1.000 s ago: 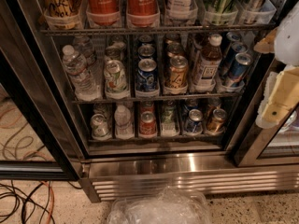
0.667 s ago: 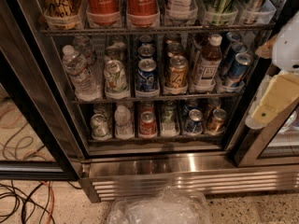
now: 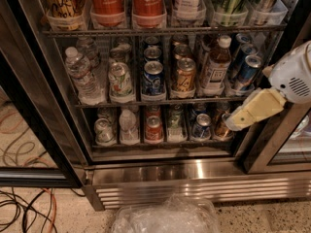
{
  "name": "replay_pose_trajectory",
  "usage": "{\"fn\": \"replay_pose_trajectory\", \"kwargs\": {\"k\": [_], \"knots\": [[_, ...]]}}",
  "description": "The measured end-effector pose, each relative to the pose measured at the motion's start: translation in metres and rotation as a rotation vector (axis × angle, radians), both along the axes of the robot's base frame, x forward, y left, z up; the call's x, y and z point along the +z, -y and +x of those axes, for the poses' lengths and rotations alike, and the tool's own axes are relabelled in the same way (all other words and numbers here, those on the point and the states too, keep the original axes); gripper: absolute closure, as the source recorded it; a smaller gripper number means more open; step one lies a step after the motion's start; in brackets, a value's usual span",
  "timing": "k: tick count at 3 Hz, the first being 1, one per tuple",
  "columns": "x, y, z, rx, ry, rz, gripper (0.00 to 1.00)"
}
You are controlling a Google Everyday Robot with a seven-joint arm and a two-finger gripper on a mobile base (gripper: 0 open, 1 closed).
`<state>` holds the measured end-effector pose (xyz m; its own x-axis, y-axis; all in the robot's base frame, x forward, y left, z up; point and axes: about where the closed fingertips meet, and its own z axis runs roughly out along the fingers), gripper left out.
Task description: Pick blue plastic bottle from middle shelf of fridge
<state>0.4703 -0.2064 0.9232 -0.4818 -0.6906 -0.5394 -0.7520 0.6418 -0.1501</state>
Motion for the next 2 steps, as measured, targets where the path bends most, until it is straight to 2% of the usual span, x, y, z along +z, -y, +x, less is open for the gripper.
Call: {"fn": "replay_pose_trajectory", "kwargs": {"k": [1,2], "knots": [[-0.012,-0.005,0.022,-0.068,0.05,0.093,0.0],[-0.012,-0.008,0.038,-0.178,0.115,0.154,0.0]]}}
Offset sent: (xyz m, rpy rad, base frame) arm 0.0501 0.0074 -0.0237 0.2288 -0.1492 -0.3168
